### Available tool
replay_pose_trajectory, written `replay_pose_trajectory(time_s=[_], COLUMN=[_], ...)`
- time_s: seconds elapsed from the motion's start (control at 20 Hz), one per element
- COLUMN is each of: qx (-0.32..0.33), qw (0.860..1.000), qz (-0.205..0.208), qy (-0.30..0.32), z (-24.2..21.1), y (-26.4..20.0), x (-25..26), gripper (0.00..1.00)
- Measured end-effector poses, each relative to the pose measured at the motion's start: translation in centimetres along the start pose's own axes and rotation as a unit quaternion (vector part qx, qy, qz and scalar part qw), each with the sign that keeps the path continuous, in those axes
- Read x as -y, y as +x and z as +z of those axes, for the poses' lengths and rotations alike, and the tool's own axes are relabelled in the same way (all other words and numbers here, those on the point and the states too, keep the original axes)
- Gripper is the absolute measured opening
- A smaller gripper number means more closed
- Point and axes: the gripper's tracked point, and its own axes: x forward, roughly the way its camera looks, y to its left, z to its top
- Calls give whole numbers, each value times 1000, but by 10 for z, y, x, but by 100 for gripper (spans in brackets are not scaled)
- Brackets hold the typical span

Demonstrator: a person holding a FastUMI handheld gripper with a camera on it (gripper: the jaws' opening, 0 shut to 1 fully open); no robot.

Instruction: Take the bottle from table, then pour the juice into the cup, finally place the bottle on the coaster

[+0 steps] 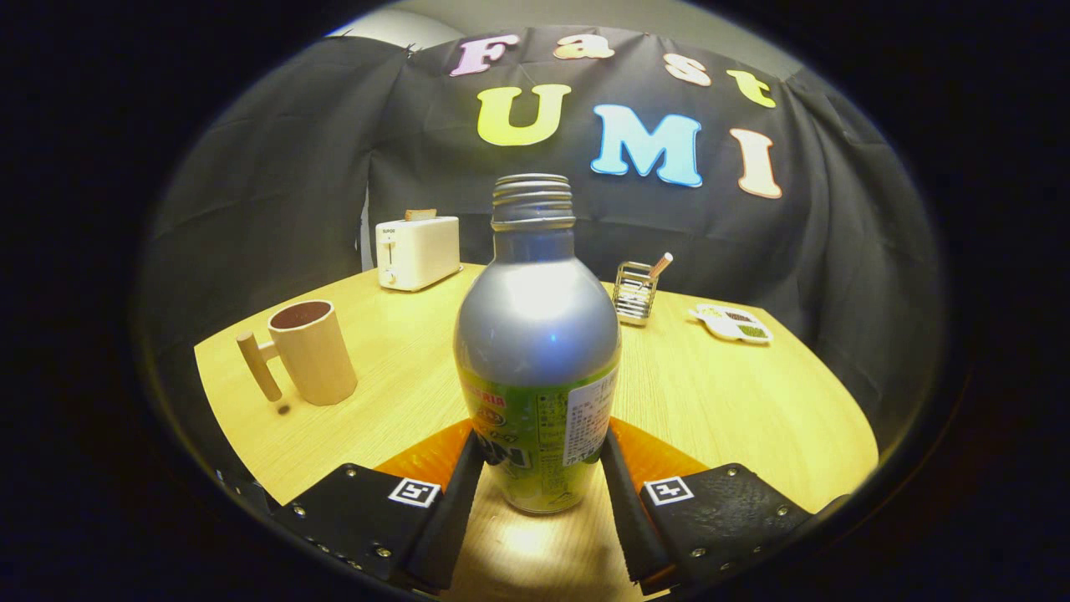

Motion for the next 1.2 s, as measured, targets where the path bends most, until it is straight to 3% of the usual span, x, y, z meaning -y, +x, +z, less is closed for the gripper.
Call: replay_pose_trajectory(time_s=[0.7,1.2], qx=[-13,-37], qw=[990,969], qz=[13,13], qy=[-140,-245], z=[48,57], y=[6,13], x=[-41,-64], gripper=[74,74])
